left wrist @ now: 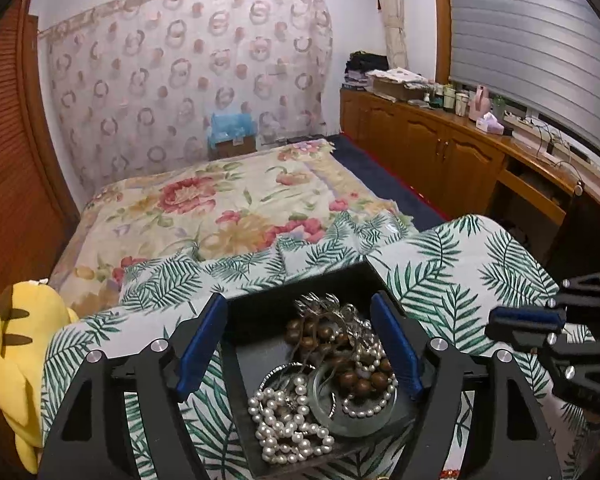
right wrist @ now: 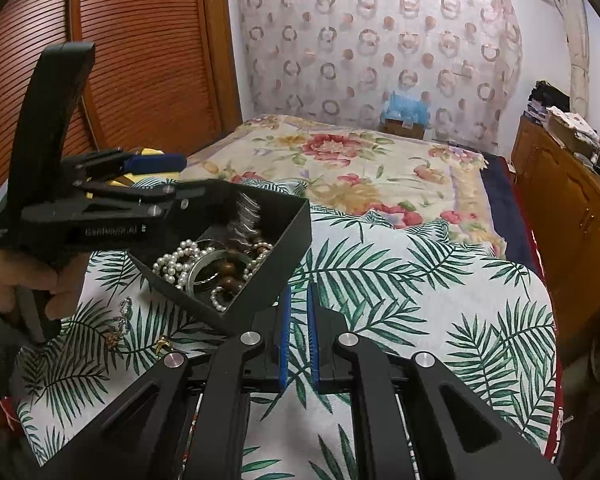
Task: Organize jewelry
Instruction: 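Open both grippers to drop the pearl strand and hair comb into the box, then grasp the red cord bracelet with the right gripper while the left grasps the green jade pendant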
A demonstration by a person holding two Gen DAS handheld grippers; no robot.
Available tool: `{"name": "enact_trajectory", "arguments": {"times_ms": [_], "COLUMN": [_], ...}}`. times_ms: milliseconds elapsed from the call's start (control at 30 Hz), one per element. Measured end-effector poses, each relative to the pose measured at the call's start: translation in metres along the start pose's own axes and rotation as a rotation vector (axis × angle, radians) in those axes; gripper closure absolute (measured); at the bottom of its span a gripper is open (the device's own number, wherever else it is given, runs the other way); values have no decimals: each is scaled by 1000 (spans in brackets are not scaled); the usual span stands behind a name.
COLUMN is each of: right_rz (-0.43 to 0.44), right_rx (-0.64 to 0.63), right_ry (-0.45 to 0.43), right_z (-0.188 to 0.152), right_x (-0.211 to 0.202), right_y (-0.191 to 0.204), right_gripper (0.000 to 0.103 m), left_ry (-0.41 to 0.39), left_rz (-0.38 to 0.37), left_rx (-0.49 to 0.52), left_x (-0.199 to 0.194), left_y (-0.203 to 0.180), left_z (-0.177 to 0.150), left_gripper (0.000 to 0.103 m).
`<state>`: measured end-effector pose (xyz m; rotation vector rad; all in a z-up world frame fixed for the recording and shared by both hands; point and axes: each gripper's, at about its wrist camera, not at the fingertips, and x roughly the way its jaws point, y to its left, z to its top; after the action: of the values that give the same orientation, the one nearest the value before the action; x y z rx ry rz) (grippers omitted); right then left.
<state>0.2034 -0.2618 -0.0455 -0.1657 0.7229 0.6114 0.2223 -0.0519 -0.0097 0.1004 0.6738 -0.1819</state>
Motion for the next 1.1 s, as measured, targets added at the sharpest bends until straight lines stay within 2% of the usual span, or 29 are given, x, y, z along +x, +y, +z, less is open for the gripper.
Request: {"name": "enact_trajectory", "arguments": {"times_ms": [333,433,667,700,733,800,1000,1100], "right_rz": [41,57,90,93,95,102,113,82], "right_rx": [0,-20,-64,-65,-66,-64,-118,-173], "right_ry": [-13,1,67,76,81,90,145,156], "right_z": [-12,-24,-55,-58,-61,-67,-79,-84], "right_x": [-8,-8,-5,-5,-5,-5,4,6], "right_y": [13,24,44,46,47,49,60,71], "right_gripper": [94,94,94,92,82,70,70,70], "left_ry": [-14,-15,27,35,48,69,128,153], "left_rz": [-5,-11,-23,-23,-24,-23,-24,-30], "left_rx": [-25,-18,-19,-21,-26,-32,-51,-59], "left_x": [-30,-41,-53,-54,-53,-52,-49,-47], "left_y": [12,12,21,23,25,28,33,34], "left_z": [-15,-27,-63,-68,-75,-85,-116,-130], "left_gripper": [31,27,26,26,26,26,26,26]}}
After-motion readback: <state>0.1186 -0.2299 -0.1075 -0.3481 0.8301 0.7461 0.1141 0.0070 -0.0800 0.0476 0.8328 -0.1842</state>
